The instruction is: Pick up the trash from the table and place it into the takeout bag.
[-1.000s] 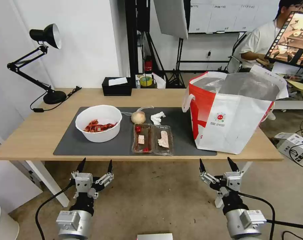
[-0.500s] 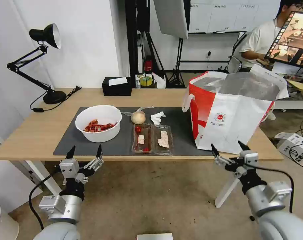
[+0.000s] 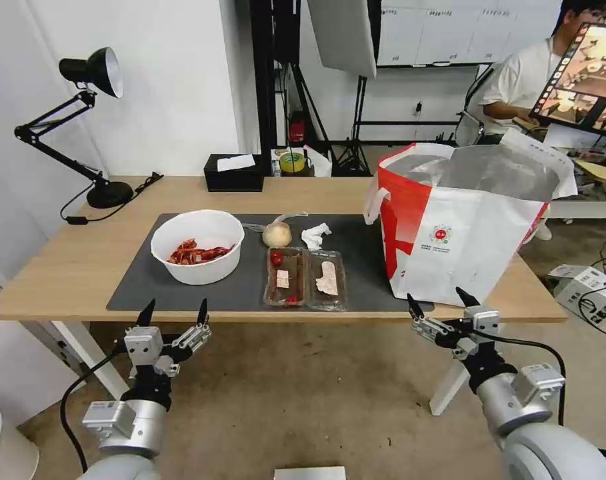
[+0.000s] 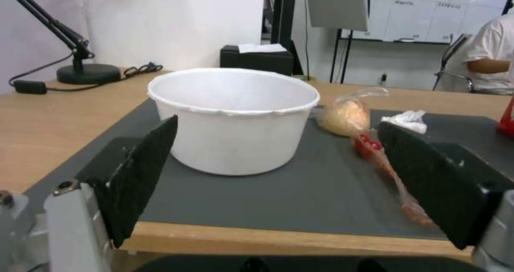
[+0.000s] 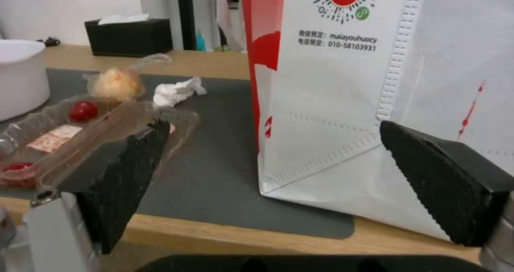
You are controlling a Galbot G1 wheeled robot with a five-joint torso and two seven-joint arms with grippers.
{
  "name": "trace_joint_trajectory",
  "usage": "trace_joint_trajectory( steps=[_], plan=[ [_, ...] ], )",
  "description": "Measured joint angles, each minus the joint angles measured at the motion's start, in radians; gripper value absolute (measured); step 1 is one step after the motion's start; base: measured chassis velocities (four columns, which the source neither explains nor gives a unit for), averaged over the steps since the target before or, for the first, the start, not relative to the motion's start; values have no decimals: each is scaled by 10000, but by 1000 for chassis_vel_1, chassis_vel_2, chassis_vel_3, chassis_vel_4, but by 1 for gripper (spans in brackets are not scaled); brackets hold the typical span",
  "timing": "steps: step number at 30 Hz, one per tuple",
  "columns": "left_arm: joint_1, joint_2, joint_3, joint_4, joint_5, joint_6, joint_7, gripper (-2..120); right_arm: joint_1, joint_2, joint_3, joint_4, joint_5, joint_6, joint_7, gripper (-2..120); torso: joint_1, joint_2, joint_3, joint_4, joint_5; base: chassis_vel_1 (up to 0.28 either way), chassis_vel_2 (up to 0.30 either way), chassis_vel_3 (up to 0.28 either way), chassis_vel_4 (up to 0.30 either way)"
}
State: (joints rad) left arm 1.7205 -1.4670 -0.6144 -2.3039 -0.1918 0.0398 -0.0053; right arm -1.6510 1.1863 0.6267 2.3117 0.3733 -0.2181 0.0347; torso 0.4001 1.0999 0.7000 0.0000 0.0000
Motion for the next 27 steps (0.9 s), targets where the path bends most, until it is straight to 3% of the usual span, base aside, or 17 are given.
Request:
trace_joint_trajectory(
  steps=[12, 16, 18, 20, 22, 23, 24, 25, 27],
  plan=[
    [52, -70, 50, -35, -219, -31, -17, 100, 53, 26, -136, -23, -2, 96, -17, 100, -2, 0, 0, 0, 0, 0, 0, 0, 0],
    [24, -73, 344, -122, -1304, 258, -637, 100, 60, 30, -167, -36, 3, 165, -17, 100, -1, 0, 0, 0, 0, 0, 0, 0, 0],
    [-241, -28, 842, -475, -3770, 902, -2098, 100, 68, 22, -177, -58, 5, 193, -18, 100, -1, 0, 0, 1, -1, 0, 0, 0, 0],
    [-334, -19, 939, -583, -4374, 1047, -2468, 100, 69, 17, -177, -62, 5, 198, -18, 100, -1, 0, 0, 1, 0, 0, 0, 0, 0],
    [-936, 9, 1258, -1064, -7556, 1536, -3903, 100, 82, -23, -178, -76, 7, 211, -10, 100, -1, 0, 0, -1, 0, 0, 0, 0, 0],
    [-936, 9, 1258, -1064, -7556, 1536, -3903, 100, 82, -23, -178, -76, 7, 211, -10, 100, -1, 0, 0, -1, 0, 0, 0, 0, 0],
    [-1081, 30, 1309, -1153, -8307, 1576, -4144, 100, 86, -32, -178, -79, 8, 213, -8, 100, -1, 0, 0, -1, 0, 0, 0, 0, 0],
    [-1411, 104, 1411, -1355, -10030, 1618, -4577, 100, 92, -47, -175, -84, 14, 215, 0, 100, -1, 0, 0, -1, 0, 0, 0, 0, 0],
    [-1540, 171, 1451, -1395, -10660, 1629, -4686, 100, 93, -52, -173, -86, 15, 216, 5, 100, -1, 0, 0, -1, 1, 0, 0, 0, 0]
  ],
)
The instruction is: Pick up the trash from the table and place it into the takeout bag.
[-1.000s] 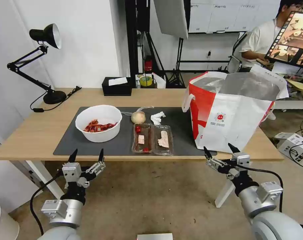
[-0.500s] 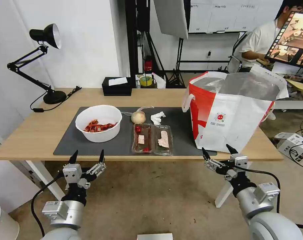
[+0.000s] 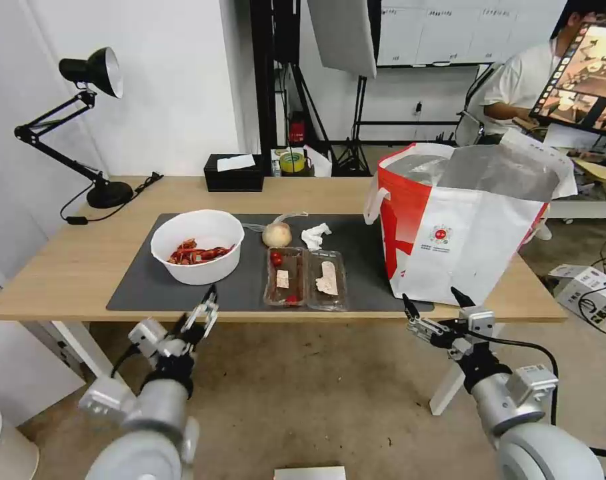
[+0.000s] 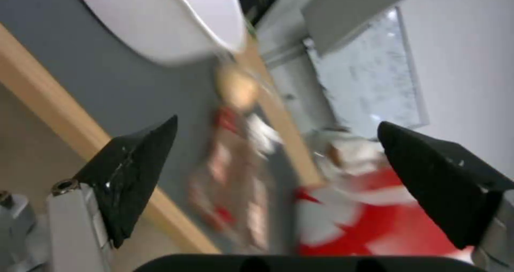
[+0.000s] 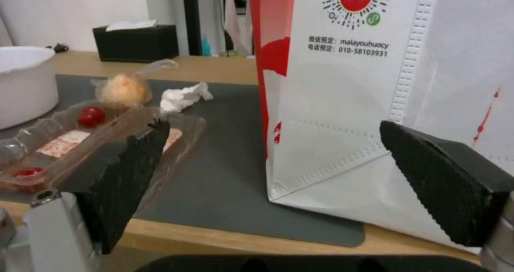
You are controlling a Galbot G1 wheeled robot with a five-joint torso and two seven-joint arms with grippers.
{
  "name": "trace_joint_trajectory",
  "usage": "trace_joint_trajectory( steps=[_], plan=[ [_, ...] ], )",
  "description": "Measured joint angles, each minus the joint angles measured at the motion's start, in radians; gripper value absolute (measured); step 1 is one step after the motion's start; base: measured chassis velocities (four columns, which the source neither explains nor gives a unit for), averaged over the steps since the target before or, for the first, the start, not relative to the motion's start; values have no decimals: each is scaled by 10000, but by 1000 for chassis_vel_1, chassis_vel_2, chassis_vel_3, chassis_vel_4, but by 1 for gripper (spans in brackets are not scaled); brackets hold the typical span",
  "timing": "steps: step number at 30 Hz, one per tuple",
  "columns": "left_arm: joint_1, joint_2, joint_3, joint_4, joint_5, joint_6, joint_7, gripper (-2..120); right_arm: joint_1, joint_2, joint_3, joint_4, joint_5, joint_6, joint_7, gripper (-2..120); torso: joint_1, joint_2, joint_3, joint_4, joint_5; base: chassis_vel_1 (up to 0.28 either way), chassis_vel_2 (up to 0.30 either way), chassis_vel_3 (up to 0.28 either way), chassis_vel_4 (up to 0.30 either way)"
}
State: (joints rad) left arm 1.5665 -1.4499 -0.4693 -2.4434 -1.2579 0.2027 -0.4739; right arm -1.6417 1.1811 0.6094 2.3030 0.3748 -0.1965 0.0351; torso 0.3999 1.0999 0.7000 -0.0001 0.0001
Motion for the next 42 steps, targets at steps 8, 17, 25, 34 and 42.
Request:
trace_joint_trajectory(
  steps=[8, 17, 25, 34, 42],
  plan=[
    [-780, 961, 750, 913, -1129, 89, 242, 100, -68, 63, 42, -11, -4, 49, 30, 100, 0, 0, 1, 1, -2, 0, 0, 0, 0],
    [-1255, 1085, 1589, 1470, -959, 341, 457, 100, -180, 299, 76, -102, -170, 131, 39, 100, 0, 0, 0, 1, -1, 0, 0, 0, 0],
    [-1192, 1149, 1486, 1403, -758, 343, 615, 100, -123, 368, -236, -4, 1503, 31, -50, 100, 0, 0, 0, 1, -1, 0, 0, 0, 0],
    [-916, 1877, 466, 1628, 1919, 297, 2302, 100, 472, 300, -618, 468, 8271, -721, 983, 100, 0, 0, 0, 2, -3, 0, 0, 0, 0],
    [-463, 2342, -319, 2275, 6946, -699, 4629, 100, 1054, 582, -1215, 489, 13164, -271, 2424, 100, 0, 1, 0, 2, -4, 0, 0, 0, 0]
  ],
)
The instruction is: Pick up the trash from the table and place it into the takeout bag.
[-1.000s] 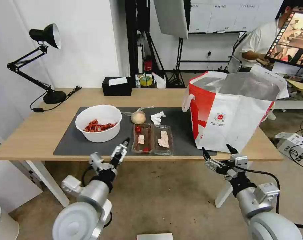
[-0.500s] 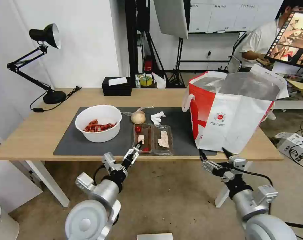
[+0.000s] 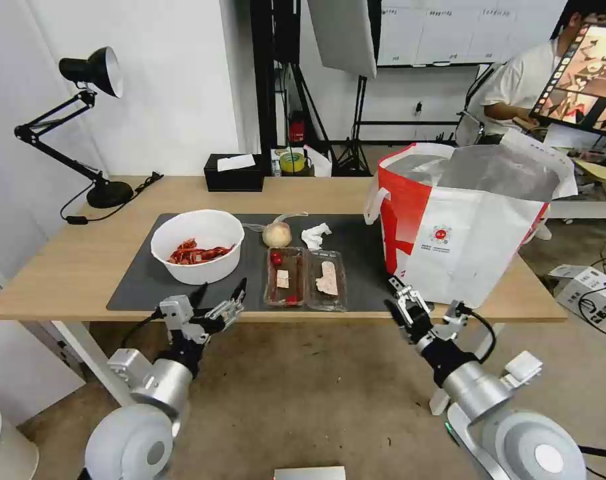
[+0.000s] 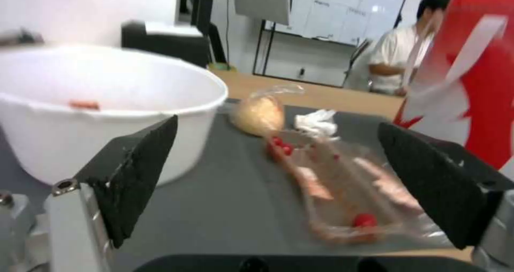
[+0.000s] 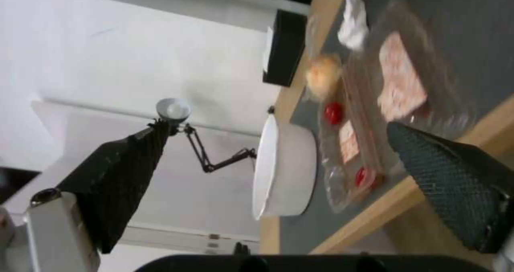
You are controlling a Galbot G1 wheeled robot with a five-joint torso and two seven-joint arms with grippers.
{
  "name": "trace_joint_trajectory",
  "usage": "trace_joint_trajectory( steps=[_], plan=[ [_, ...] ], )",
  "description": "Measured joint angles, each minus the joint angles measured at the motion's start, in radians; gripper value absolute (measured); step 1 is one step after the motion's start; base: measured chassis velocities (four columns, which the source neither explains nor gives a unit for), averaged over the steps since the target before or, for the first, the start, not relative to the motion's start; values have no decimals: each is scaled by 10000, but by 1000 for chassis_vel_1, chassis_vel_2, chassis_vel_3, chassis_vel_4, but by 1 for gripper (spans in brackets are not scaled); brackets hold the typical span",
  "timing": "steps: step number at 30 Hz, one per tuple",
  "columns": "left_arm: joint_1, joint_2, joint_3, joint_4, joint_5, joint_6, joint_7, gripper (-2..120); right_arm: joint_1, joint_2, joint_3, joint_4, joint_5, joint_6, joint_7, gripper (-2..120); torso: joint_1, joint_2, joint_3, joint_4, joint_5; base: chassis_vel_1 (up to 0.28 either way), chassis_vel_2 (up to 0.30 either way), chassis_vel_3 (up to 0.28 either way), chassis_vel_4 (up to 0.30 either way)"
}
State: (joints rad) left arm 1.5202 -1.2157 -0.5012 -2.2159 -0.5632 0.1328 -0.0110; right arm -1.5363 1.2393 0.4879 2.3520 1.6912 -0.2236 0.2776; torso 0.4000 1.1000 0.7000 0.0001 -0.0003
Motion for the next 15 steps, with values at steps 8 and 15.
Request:
trace_joint_trajectory(
  steps=[8, 15],
  plan=[
    [417, -118, -302, 288, 1965, -872, 566, 100, 567, 1000, -1623, -587, 124, 1093, 550, 100, 0, 0, 0, 0, 0, 0, 0, 0, 0],
    [601, -81, -529, 302, 1933, -949, 566, 100, 1054, 1399, -1911, -1011, 36, 1339, 1128, 100, 0, 0, 0, -1, 2, 0, 0, 0, 0]
  ],
)
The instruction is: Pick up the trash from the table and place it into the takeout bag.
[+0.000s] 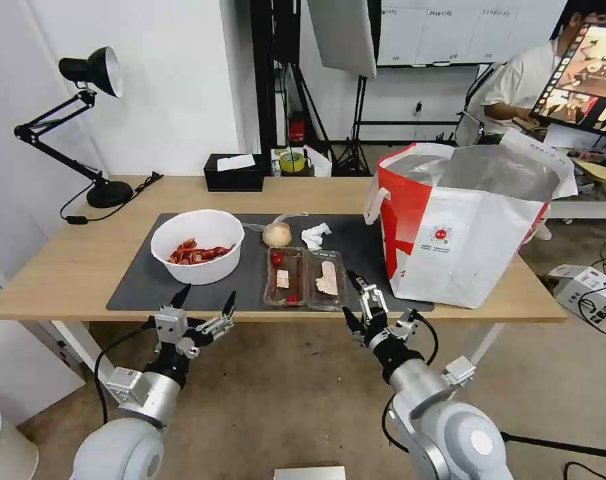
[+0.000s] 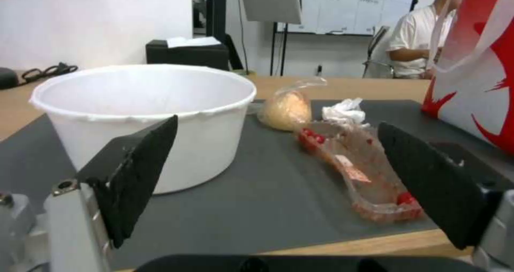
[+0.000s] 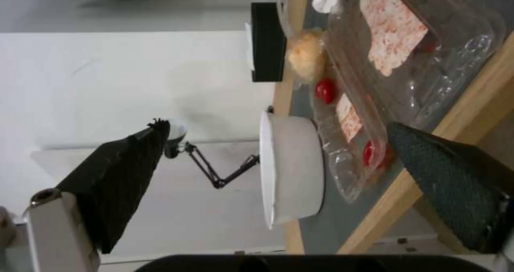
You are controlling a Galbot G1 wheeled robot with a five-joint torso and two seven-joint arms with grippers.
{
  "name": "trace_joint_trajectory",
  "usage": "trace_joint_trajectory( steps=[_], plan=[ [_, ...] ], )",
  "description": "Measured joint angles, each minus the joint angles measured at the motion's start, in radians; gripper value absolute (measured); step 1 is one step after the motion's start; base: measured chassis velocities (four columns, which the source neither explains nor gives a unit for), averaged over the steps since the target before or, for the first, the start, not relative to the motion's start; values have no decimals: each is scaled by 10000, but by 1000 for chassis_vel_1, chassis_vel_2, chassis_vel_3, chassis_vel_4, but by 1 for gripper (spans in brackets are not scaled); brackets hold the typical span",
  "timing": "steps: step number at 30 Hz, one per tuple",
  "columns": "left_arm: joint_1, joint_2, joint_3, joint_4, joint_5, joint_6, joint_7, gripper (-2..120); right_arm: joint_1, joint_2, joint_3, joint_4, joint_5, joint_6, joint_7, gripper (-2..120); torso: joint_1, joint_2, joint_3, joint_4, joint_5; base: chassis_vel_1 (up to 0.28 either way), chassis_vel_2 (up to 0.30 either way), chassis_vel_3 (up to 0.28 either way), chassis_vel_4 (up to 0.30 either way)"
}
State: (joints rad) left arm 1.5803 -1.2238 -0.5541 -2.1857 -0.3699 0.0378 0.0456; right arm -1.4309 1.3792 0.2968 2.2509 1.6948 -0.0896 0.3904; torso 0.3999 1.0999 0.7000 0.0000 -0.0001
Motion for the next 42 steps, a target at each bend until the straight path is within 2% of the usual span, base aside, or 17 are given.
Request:
trace_joint_trajectory(
  steps=[11, 29, 42],
  plan=[
    [242, -117, -73, 50, -11, -47, -75, 100, 696, -300, -94, -113, 324, -50, 1563, 100, 0, 0, 0, 0, 1, 0, 0, 0, 0],
    [556, -377, -284, 118, 284, -35, -123, 100, 1504, -605, -383, -905, 1435, 63, 1655, 100, 0, 0, 0, 0, 1, 0, 0, 0, 0],
    [812, -366, -546, 113, 323, -127, -128, 100, 1787, -347, -754, -1364, 1480, 62, 1608, 100, 0, 0, 0, 0, 1, 0, 0, 0, 0]
  ],
)
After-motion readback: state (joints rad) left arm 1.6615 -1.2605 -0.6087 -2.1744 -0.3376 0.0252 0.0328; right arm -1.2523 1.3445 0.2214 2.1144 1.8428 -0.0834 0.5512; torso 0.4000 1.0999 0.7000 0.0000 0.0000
